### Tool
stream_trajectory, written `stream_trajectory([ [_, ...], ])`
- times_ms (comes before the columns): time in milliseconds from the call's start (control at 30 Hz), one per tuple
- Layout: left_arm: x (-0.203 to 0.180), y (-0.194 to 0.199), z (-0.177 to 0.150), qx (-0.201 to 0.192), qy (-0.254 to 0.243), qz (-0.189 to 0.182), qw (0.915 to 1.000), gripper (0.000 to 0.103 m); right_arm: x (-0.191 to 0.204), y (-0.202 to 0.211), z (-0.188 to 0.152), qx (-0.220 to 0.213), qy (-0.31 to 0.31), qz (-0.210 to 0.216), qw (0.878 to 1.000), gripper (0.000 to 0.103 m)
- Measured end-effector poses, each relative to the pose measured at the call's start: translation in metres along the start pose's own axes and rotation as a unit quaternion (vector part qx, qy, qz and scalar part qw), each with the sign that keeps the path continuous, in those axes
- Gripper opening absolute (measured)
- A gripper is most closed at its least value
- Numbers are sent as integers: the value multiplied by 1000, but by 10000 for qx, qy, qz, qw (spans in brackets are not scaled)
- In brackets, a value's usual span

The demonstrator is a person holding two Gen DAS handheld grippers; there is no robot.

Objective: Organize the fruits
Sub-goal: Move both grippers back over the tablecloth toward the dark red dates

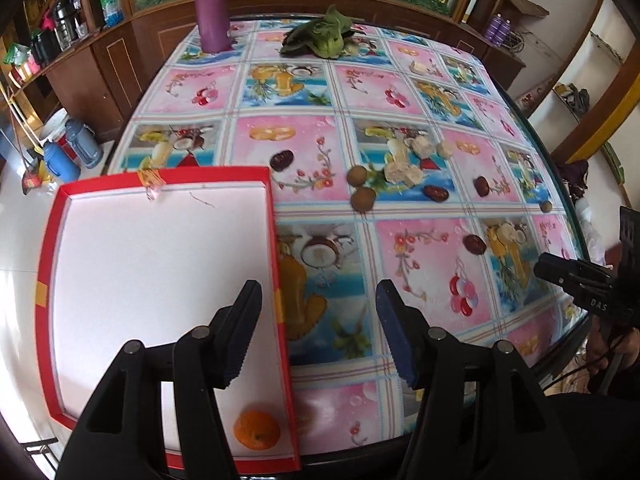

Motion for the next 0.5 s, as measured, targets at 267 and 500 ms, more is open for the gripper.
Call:
stream_trajectory([
  [267, 33, -1, 49, -212, -701, 568, 9957, 69, 31, -18, 11, 175, 366, 186, 9990, 37],
  [500, 38, -37, 83, -132, -1661, 640, 9839, 72, 45, -28, 13, 347, 629, 138, 9973, 37],
])
Point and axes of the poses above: each gripper's, at about its wrist camera, not at the fingertips, and y roughly against the way its jaws point, x to its left, z to its top, the point moved 3 cm from there along -y, roughly the way its jaws point, and after that the axes turned 13 degrees about -y, right-handed, at the moved point
